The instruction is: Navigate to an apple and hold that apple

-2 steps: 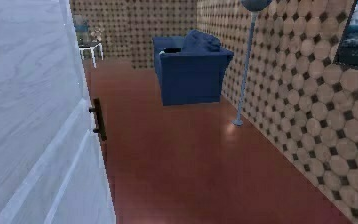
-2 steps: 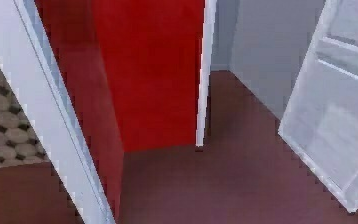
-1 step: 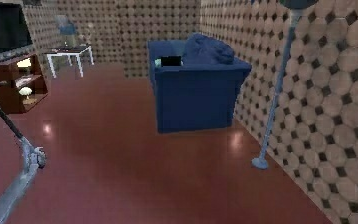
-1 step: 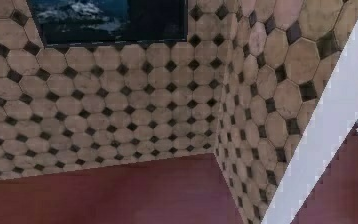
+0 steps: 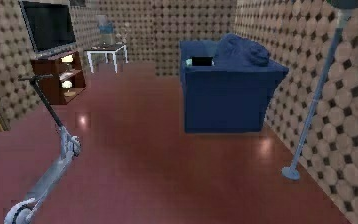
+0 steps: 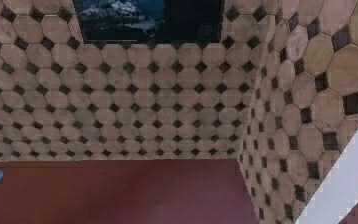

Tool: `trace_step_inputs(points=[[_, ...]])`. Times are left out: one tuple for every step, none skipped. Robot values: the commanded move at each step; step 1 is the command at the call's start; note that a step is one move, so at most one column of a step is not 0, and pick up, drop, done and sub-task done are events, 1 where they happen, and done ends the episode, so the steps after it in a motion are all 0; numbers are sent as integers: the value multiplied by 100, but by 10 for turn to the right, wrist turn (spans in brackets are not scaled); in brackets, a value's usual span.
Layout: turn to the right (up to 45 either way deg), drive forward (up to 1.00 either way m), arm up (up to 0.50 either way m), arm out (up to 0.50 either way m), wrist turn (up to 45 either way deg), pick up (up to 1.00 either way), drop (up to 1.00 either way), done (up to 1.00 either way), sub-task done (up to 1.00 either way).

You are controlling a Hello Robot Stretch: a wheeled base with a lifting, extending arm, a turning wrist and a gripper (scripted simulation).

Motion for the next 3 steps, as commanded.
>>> trace_step_inputs(points=[[-30, 0, 0, 0, 0, 0, 0, 0, 0], [0, 40, 0, 0, 0, 0, 0, 0, 0], [-390, 0, 0, 0, 0, 0, 0, 0, 0]])
